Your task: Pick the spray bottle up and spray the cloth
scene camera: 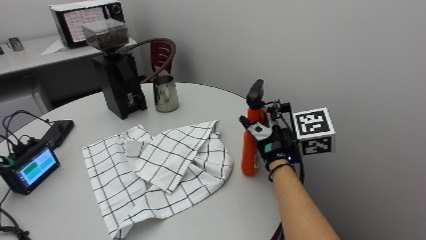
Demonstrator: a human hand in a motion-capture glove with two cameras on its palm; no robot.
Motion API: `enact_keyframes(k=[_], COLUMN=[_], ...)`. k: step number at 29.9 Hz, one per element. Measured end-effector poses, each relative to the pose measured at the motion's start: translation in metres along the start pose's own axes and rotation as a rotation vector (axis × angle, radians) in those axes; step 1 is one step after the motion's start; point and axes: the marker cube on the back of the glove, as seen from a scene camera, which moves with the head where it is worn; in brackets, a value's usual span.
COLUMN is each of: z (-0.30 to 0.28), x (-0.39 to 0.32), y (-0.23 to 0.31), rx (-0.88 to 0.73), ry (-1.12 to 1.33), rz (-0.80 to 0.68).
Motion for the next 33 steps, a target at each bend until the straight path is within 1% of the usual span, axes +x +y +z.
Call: enact_keyframes(k=[10,14,19,22,27,33], z=[0.009,0.007,-0.004,-0.019,-0.056,-0.079], x=[-0.008,-0.011,-0.014,-0.008,-0.002,-0.040], y=[-0.006,-0.007,-0.010,-0.003,0.014,0.014], rx=[0.154,0.201,0.217,0.189,0.083,-0.064], ry=[0.003,0.011,0.020,0.019,0.021,0.000], rz=[0.035,0.016,-0.017,-0.023,-0.024,-0.091])
